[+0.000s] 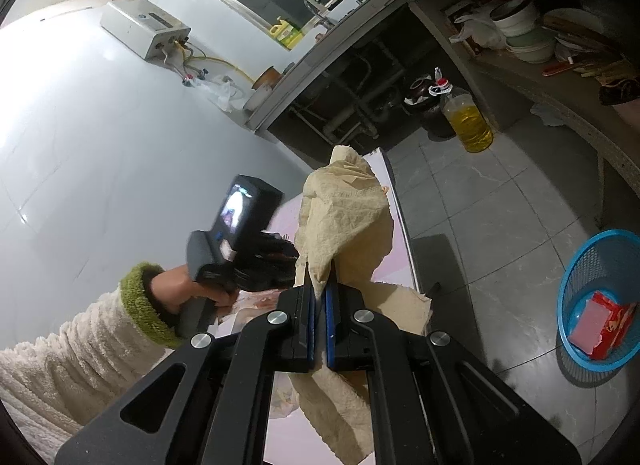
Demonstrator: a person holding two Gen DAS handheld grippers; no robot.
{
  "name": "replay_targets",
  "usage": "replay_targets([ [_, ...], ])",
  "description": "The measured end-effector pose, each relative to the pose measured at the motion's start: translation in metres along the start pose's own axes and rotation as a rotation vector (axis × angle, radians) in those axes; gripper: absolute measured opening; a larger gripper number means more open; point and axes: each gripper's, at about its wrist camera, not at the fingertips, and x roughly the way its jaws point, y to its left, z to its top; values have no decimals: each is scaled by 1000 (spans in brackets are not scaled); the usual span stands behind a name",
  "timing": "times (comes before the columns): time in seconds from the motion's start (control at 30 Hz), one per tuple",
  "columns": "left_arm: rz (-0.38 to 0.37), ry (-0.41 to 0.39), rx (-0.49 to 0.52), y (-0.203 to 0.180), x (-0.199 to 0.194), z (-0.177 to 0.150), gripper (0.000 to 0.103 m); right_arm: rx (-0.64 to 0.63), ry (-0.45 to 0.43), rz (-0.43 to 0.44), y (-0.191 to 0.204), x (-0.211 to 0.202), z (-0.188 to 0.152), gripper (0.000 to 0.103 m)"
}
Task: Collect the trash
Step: 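Carry the blue bag and beige cloth over the blue wastebasket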
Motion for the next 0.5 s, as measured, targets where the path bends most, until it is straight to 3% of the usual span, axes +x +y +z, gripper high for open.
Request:
replay_targets([
  [0.23, -59, -159, -46, -5, -56, 10, 23, 28, -58, -34, -13, -17, 5, 4],
  [0.5, -279, -289, -10, -63, -100, 42, 23, 88, -151, -141, -43, -56, 11, 4],
])
